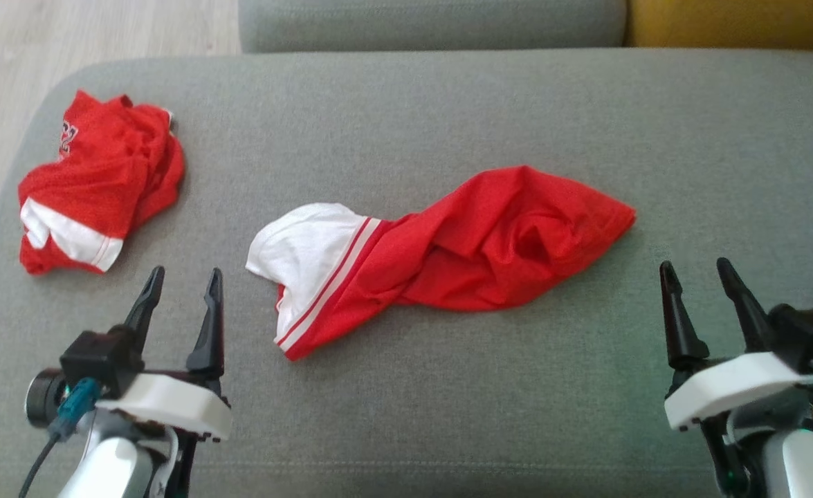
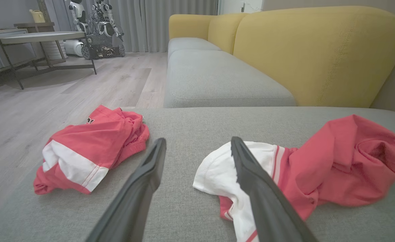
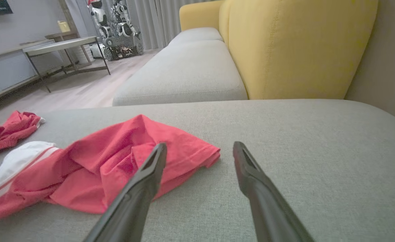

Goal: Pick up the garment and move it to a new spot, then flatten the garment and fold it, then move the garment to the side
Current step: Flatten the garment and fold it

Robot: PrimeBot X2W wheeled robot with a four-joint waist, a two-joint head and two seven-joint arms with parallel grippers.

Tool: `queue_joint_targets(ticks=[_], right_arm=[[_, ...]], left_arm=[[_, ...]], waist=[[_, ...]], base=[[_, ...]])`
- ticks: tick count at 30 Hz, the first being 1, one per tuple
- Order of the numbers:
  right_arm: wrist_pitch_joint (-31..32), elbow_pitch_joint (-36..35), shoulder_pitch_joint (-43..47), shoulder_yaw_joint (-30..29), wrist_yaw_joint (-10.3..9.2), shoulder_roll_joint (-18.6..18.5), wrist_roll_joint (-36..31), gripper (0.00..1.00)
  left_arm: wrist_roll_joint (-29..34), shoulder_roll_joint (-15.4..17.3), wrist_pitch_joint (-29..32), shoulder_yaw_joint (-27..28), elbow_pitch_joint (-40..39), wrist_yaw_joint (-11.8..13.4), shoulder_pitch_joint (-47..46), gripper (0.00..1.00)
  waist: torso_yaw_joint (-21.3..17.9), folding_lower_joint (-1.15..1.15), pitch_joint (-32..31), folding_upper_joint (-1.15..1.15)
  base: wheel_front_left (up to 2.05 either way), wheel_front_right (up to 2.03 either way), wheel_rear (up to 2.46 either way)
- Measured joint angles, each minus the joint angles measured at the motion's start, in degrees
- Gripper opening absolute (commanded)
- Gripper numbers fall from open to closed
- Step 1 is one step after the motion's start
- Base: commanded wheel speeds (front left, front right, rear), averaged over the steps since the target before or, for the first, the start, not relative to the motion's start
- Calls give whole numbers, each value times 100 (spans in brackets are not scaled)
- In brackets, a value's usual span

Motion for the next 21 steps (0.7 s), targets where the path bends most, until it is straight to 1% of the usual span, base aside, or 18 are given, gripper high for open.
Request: queue_joint_targets(ticks=[5,13,18,21], right_arm=[[112,526,-442,-102,0,0,-8,100],[327,1831,-1479,-315,0,-2,147,100],[455,2549,-2035,-368,0,-7,386,100],[548,2919,-2321,-365,0,-7,421,100]], left_arm=[[1,-23,-1,-55,0,-77,-248,100],[1,-154,-15,-127,162,-245,-639,100],[2,-229,-58,-129,226,-298,-763,100],[44,-255,-59,-123,261,-322,-847,100]], waist=[[100,0,264,0],[298,0,727,0],[373,0,896,0],[388,0,963,0]], base=[[0,0,0],[0,0,0],[0,0,0],[0,0,0]])
